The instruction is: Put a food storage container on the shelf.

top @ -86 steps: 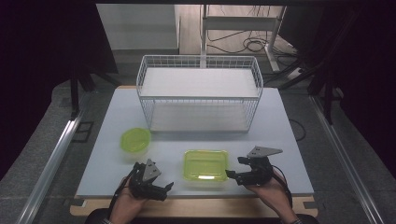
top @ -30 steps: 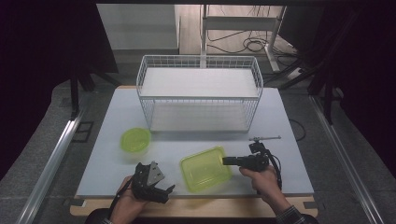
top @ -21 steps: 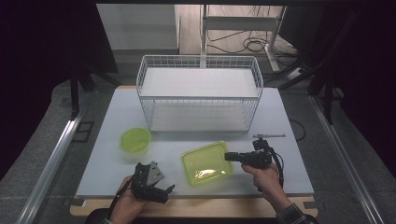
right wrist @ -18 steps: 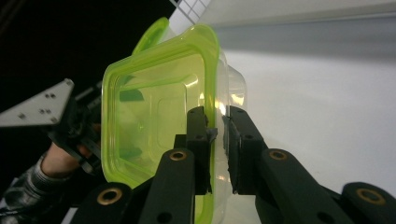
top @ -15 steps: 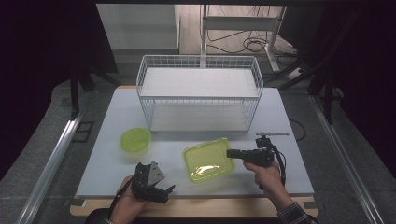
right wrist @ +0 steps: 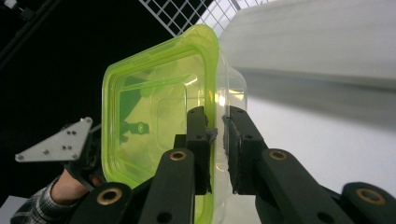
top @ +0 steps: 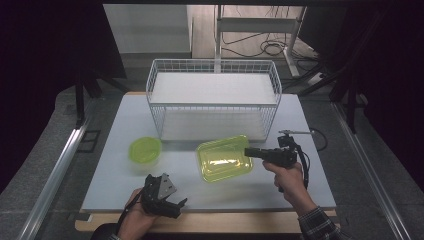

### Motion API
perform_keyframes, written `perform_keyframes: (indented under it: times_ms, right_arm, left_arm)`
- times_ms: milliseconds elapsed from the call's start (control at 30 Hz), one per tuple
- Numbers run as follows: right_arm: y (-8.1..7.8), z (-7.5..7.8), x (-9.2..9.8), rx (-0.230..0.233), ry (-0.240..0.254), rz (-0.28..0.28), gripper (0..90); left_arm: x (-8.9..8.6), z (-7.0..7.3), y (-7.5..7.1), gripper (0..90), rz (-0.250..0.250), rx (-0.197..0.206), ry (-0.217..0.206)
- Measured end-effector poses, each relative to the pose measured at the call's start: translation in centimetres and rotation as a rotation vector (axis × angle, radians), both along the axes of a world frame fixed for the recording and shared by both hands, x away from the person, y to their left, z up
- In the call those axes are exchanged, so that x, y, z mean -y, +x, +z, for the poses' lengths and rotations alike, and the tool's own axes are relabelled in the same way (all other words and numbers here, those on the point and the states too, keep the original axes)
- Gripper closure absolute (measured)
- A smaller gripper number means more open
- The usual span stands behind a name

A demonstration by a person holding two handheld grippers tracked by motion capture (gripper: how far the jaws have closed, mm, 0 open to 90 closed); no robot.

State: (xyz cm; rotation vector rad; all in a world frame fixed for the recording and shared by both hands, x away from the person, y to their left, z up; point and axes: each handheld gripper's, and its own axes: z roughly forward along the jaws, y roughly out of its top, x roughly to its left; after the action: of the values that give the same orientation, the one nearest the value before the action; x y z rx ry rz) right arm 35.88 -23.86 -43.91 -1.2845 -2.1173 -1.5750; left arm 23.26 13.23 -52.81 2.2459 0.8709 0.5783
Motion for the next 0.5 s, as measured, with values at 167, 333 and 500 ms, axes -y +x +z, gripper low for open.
perform_keyframes:
  times_ms: [167, 333, 500]
  right_arm:
    - [0.7, 1.4, -0.2, 0.013, 0.015, -0.005, 80.0]
    - [1.1, 2.2, -0.3, 0.014, 0.027, -0.018, 80.0]
    - [1.7, 3.7, -0.5, 0.023, 0.043, -0.021, 80.1]
  left_arm:
    - [0.1, -0.1, 0.0, 4.3, -0.008, 0.001, 0.015]
    - [0.1, -0.1, 0.0, 4.2, -0.014, 0.004, 0.022]
    - [0.1, -0.1, 0.0, 4.0, -0.013, 0.002, 0.011]
